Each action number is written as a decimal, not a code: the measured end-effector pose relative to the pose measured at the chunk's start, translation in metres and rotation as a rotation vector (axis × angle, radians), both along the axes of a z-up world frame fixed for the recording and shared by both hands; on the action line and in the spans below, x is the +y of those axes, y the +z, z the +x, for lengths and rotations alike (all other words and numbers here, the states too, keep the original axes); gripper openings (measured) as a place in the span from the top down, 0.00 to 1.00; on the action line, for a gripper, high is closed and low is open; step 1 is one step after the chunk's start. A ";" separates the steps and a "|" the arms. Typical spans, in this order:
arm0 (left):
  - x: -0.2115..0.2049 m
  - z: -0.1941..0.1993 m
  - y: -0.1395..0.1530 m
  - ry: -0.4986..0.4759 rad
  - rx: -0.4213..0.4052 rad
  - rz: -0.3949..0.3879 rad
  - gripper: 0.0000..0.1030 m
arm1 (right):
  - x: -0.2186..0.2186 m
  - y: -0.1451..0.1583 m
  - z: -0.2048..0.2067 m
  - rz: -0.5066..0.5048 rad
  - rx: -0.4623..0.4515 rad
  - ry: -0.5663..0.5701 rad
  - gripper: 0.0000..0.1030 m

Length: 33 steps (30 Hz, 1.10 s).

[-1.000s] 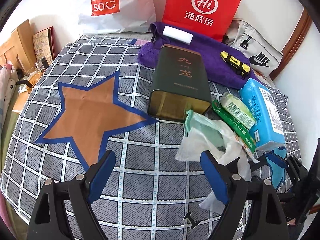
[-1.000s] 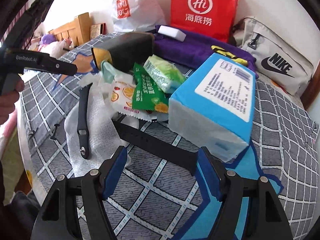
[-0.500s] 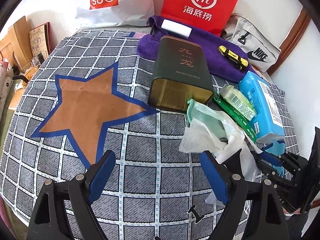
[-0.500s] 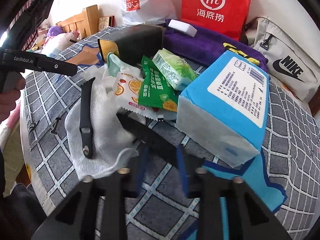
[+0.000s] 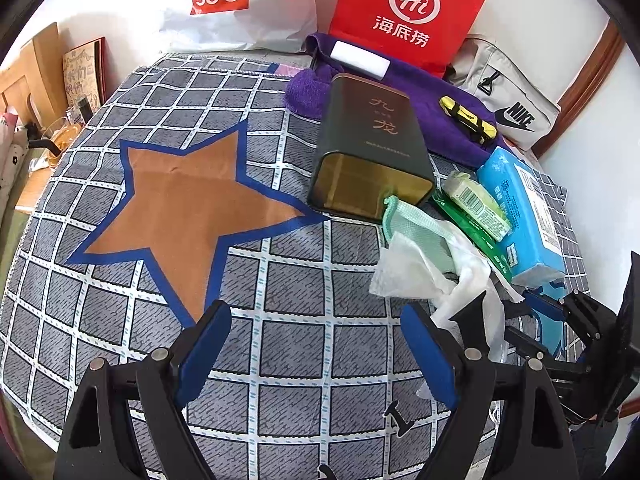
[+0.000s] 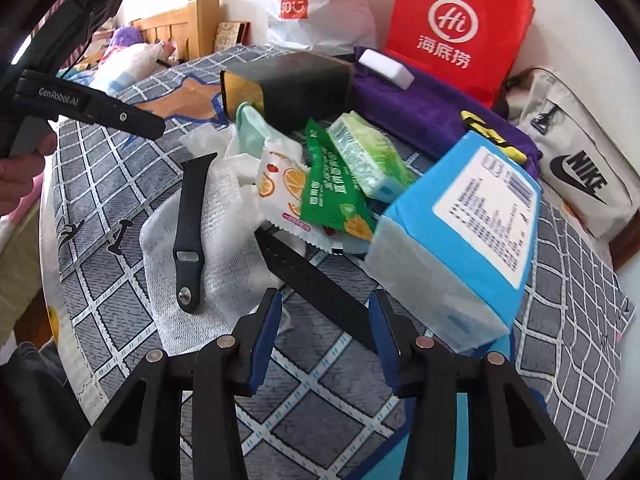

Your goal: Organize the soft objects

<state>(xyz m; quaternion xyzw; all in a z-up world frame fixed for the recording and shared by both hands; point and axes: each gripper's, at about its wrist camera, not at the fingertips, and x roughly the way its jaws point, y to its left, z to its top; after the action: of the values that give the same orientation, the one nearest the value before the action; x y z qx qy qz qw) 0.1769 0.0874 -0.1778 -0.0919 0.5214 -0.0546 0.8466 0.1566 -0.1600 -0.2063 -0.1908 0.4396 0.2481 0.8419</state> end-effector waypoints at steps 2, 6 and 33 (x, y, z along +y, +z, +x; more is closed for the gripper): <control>0.004 0.000 0.000 0.006 0.000 -0.002 0.16 | 0.003 -0.004 0.003 -0.024 -0.003 0.006 0.56; 0.008 0.001 -0.001 0.016 0.002 -0.010 0.16 | 0.003 -0.008 0.011 -0.017 0.020 0.022 0.57; 0.007 0.000 -0.004 -0.006 0.015 -0.018 0.16 | 0.011 -0.005 0.010 -0.125 0.033 0.140 0.68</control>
<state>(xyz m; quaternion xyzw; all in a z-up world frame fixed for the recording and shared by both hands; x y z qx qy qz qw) 0.1774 0.0946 -0.1817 -0.0984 0.5276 -0.0613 0.8415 0.1661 -0.1490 -0.2109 -0.2692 0.4535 0.2817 0.8016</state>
